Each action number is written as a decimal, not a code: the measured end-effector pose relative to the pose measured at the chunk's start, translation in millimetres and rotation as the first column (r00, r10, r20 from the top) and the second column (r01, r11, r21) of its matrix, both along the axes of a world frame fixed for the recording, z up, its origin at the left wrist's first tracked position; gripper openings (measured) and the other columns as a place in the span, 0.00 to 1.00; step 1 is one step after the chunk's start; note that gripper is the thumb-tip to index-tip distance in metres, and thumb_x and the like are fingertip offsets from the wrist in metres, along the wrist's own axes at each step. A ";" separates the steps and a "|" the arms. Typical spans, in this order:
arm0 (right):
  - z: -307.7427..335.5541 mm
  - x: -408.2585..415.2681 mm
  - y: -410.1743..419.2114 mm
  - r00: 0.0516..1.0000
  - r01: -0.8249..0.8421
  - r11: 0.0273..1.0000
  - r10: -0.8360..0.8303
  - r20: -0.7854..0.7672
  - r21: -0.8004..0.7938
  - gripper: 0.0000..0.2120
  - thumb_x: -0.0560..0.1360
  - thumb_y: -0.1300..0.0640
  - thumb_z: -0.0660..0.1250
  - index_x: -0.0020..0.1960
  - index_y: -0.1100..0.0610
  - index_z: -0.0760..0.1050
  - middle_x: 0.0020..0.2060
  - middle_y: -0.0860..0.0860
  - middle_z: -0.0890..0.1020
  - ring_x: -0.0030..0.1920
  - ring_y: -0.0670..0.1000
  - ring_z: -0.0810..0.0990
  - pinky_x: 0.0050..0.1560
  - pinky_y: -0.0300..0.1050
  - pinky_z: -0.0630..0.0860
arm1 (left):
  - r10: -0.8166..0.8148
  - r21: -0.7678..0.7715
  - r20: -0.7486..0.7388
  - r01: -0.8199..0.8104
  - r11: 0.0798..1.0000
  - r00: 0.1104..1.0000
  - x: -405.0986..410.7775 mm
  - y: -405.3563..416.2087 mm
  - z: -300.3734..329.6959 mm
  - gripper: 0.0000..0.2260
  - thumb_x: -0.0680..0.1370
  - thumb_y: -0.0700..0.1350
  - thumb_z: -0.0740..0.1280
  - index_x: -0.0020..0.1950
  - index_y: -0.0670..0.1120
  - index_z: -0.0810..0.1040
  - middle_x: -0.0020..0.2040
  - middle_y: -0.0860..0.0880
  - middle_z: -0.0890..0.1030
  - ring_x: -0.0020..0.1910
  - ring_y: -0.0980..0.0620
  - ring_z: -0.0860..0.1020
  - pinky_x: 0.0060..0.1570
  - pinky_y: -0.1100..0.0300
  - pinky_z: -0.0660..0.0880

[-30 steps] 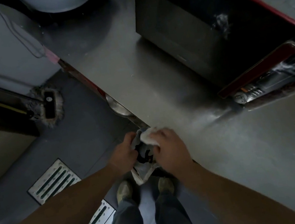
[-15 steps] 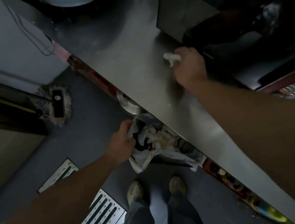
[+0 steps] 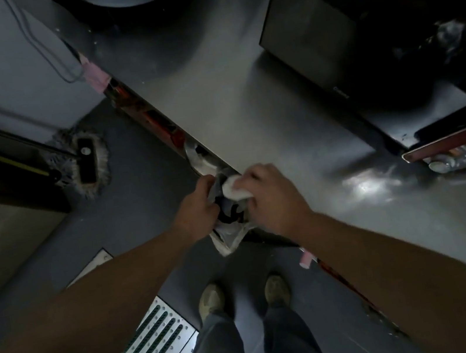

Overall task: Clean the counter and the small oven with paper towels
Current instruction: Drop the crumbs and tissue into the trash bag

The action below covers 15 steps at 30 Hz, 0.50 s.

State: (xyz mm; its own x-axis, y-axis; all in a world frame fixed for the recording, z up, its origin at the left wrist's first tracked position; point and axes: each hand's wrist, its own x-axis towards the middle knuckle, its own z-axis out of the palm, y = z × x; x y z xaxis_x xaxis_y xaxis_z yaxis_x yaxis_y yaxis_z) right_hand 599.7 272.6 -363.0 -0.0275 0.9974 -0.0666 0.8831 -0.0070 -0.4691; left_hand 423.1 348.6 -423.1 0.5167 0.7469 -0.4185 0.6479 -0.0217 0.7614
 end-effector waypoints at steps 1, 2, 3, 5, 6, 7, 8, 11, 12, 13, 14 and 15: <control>0.2 -3.4 -10.2 0.999 0.001 1.000 -0.001 -0.036 -0.010 0.18 0.69 0.65 0.66 0.58 0.58 0.80 0.51 0.55 0.77 0.50 0.57 0.74 0.47 0.51 0.77 | -0.013 0.002 -0.001 0.013 1.000 1.000 0.9 -1.4 -0.1 0.21 0.75 0.41 0.63 0.68 0.50 0.67 0.55 0.43 0.80 0.51 0.40 0.80 0.46 0.48 0.76; 0.7 -4.1 -17.3 0.997 0.037 0.999 -0.039 -0.069 -0.026 0.18 0.69 0.64 0.65 0.58 0.58 0.80 0.52 0.55 0.77 0.51 0.57 0.75 0.49 0.51 0.77 | -0.025 0.003 -0.004 0.025 1.000 1.000 1.6 -2.9 0.1 0.21 0.75 0.41 0.63 0.69 0.49 0.67 0.56 0.42 0.81 0.51 0.40 0.80 0.46 0.48 0.76; 3.1 -2.7 -22.2 0.990 0.106 0.994 -0.108 -0.095 -0.023 0.17 0.70 0.64 0.65 0.58 0.58 0.80 0.52 0.55 0.77 0.52 0.56 0.76 0.52 0.50 0.77 | -0.046 0.007 0.000 0.046 0.999 0.999 2.5 -4.1 0.6 0.22 0.75 0.41 0.63 0.69 0.49 0.66 0.56 0.42 0.81 0.51 0.40 0.80 0.47 0.48 0.76; 12.3 5.1 -25.0 0.957 0.281 0.959 -0.276 -0.090 0.043 0.16 0.71 0.64 0.65 0.58 0.58 0.80 0.53 0.54 0.77 0.53 0.54 0.75 0.55 0.45 0.76 | -0.095 0.011 -0.014 0.095 0.995 0.995 3.2 -7.1 2.2 0.24 0.74 0.42 0.62 0.70 0.49 0.66 0.57 0.42 0.81 0.52 0.39 0.80 0.48 0.46 0.77; 18.9 11.3 -21.9 0.932 0.359 0.931 -0.353 -0.077 0.073 0.16 0.72 0.65 0.65 0.58 0.56 0.80 0.54 0.53 0.77 0.54 0.52 0.74 0.55 0.43 0.74 | -0.108 0.011 -0.022 0.108 0.994 0.994 3.7 -8.6 2.6 0.23 0.75 0.41 0.63 0.70 0.49 0.65 0.57 0.41 0.81 0.52 0.39 0.80 0.48 0.47 0.76; 22.9 20.2 -15.3 0.905 0.424 0.901 -0.420 -0.063 0.093 0.16 0.73 0.65 0.65 0.59 0.55 0.80 0.56 0.53 0.77 0.56 0.52 0.74 0.56 0.41 0.73 | -0.114 0.015 -0.024 0.114 0.993 0.993 4.4 -9.8 2.0 0.23 0.76 0.38 0.64 0.70 0.48 0.65 0.57 0.41 0.80 0.53 0.39 0.79 0.48 0.48 0.76; 25.2 31.0 -6.5 0.878 0.479 0.872 -0.477 -0.046 0.097 0.17 0.75 0.65 0.64 0.61 0.54 0.79 0.57 0.53 0.76 0.57 0.52 0.74 0.56 0.41 0.72 | -0.120 0.012 -0.030 0.120 0.993 0.992 6.0 -11.4 1.6 0.23 0.76 0.37 0.64 0.71 0.47 0.65 0.57 0.41 0.80 0.53 0.39 0.79 0.47 0.50 0.76; 20.6 61.8 16.4 0.825 0.565 0.825 -0.564 0.035 -0.032 0.18 0.78 0.62 0.62 0.65 0.53 0.76 0.61 0.55 0.76 0.60 0.55 0.75 0.59 0.45 0.72 | -0.144 0.003 -0.037 0.144 0.990 0.989 10.7 -18.6 2.2 0.24 0.76 0.36 0.64 0.71 0.47 0.66 0.59 0.43 0.79 0.55 0.42 0.78 0.47 0.56 0.71; 18.5 65.2 18.4 0.830 0.558 0.826 -0.553 0.076 -0.080 0.18 0.77 0.62 0.62 0.66 0.52 0.76 0.61 0.56 0.76 0.59 0.57 0.76 0.59 0.46 0.73 | -0.144 -0.003 -0.035 0.144 0.990 0.989 11.0 -19.7 2.8 0.24 0.76 0.36 0.63 0.71 0.48 0.66 0.60 0.44 0.79 0.55 0.42 0.78 0.47 0.56 0.71; 18.3 64.2 17.1 0.842 0.539 0.835 -0.529 0.107 -0.115 0.18 0.77 0.63 0.62 0.65 0.52 0.76 0.61 0.56 0.76 0.59 0.58 0.76 0.58 0.47 0.73 | -0.149 -0.003 -0.032 0.149 0.989 0.988 12.1 -20.3 3.2 0.24 0.76 0.36 0.63 0.71 0.48 0.66 0.60 0.44 0.79 0.56 0.42 0.78 0.48 0.56 0.71; 19.3 57.6 13.3 0.869 0.493 0.857 -0.480 0.121 -0.147 0.18 0.76 0.63 0.63 0.64 0.52 0.76 0.60 0.56 0.75 0.58 0.58 0.75 0.57 0.47 0.73 | -0.150 -0.004 -0.039 0.150 0.989 0.988 12.2 -20.7 4.7 0.23 0.77 0.37 0.63 0.71 0.49 0.66 0.60 0.44 0.79 0.56 0.42 0.78 0.48 0.54 0.72; 20.4 47.0 7.1 0.910 0.414 0.893 -0.398 0.118 -0.174 0.19 0.75 0.63 0.65 0.64 0.52 0.77 0.59 0.56 0.75 0.57 0.58 0.75 0.56 0.47 0.73 | -0.144 -0.003 -0.047 0.144 0.990 0.988 12.9 -21.7 6.2 0.23 0.77 0.37 0.63 0.71 0.49 0.66 0.59 0.44 0.79 0.55 0.42 0.78 0.49 0.52 0.74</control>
State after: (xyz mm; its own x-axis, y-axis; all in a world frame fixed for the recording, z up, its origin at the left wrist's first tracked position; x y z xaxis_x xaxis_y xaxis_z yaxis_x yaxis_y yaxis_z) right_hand 646.7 279.7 -342.6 0.3901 0.8883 -0.2424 0.8172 -0.4553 -0.3534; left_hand 436.0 327.0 -416.9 0.5989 0.6662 -0.4445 0.6732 -0.1181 0.7300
